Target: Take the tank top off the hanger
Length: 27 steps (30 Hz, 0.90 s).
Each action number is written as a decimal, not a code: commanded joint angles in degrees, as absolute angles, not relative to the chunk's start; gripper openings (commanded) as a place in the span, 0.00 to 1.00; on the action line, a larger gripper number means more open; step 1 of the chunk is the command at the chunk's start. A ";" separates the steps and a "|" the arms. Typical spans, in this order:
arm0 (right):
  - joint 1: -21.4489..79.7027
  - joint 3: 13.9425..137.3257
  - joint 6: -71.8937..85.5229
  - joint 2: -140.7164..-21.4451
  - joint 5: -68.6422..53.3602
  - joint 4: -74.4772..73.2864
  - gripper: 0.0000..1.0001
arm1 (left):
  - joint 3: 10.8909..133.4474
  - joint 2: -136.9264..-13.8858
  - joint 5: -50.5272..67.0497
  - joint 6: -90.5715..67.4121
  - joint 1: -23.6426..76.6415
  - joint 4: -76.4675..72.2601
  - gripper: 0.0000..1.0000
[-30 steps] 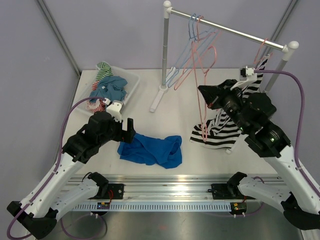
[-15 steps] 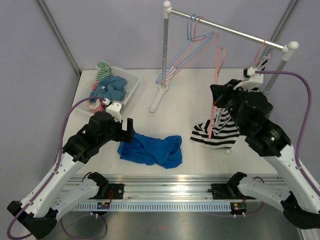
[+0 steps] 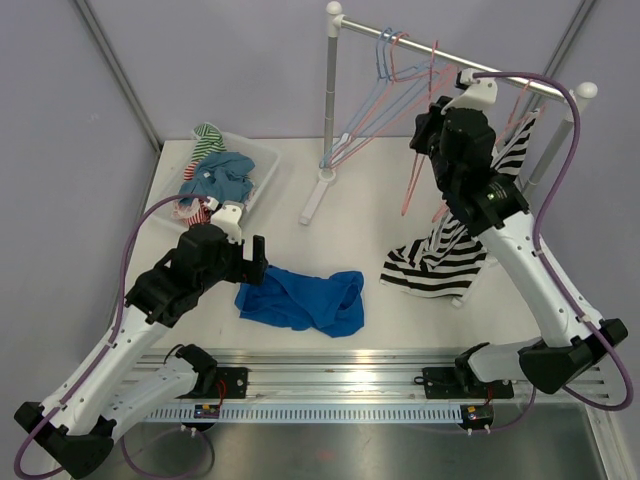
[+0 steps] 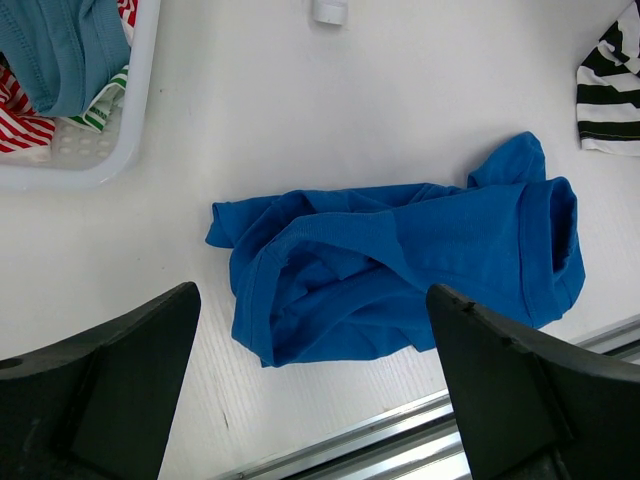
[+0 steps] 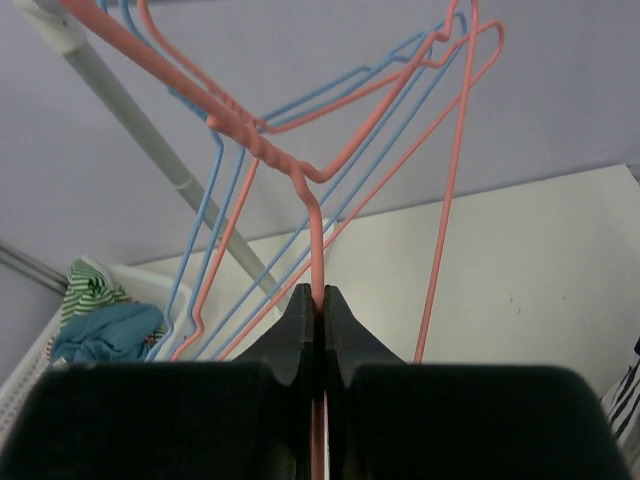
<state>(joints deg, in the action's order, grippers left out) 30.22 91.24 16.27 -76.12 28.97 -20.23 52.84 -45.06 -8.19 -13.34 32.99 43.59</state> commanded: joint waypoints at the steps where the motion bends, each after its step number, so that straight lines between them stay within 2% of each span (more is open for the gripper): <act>1: 27.17 96.32 17.22 -77.86 26.20 -14.94 0.00 | 52.47 -44.21 -8.88 -13.36 32.87 40.87 0.99; 5: 24.44 100.71 19.07 -83.04 23.73 -16.08 0.00 | 52.47 -44.47 -8.35 -13.36 32.87 40.78 0.99; 14: 23.99 98.18 23.91 -87.88 25.04 -10.47 0.00 | 52.47 -44.47 -8.17 -13.36 32.87 40.87 0.99; 23: 24.26 103.62 26.62 -94.92 22.50 -11.51 0.00 | 52.65 -45.44 -8.00 -13.36 32.87 40.87 0.99; 27: 24.61 101.69 27.07 -94.48 22.24 -9.49 0.00 | 52.65 -45.96 -8.17 -13.45 32.87 40.87 0.99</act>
